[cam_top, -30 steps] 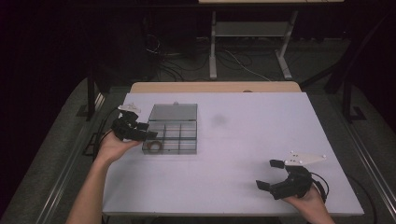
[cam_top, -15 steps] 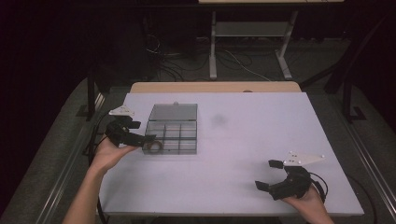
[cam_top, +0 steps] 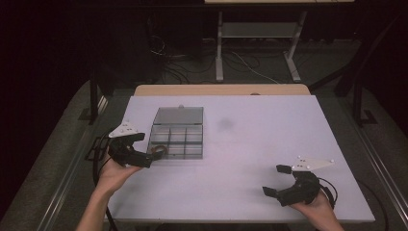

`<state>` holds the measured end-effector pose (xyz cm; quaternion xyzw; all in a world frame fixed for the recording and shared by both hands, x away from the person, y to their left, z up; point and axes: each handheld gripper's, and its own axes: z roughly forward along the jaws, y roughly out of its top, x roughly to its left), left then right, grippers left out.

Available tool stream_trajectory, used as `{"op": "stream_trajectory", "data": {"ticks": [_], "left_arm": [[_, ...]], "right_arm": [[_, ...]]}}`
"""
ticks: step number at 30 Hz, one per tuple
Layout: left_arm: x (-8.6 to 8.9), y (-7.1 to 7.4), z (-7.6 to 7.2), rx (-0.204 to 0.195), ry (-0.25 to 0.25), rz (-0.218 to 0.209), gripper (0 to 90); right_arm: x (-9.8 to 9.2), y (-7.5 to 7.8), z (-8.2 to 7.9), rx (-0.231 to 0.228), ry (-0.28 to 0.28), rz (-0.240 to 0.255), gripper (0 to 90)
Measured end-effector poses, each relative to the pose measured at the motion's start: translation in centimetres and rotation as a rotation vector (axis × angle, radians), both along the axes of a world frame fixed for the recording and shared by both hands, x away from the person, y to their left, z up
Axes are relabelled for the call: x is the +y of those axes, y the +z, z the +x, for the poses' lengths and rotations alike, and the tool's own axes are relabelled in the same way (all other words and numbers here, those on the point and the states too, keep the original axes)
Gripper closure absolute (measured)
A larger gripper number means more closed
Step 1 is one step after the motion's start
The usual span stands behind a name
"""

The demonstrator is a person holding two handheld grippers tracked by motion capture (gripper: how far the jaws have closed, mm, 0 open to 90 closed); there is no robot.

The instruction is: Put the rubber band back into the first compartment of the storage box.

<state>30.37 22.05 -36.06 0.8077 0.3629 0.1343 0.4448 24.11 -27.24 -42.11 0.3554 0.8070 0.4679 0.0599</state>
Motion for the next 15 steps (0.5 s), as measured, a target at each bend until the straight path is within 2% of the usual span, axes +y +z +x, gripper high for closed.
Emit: {"op": "stream_trajectory", "data": {"ticks": [5, 15], "left_arm": [[-0.6, -0.8, -0.9, -0.002, -0.023, -0.016, 0.0], [-2.1, -2.5, -2.6, -0.003, -0.083, -0.011, 0.0]], "right_arm": [[0.0, 0.0, 0.0, -0.001, 0.001, 0.0, 0.6], [-0.1, 0.1, 0.0, -0.002, -0.006, 0.003, 0.6]]}}
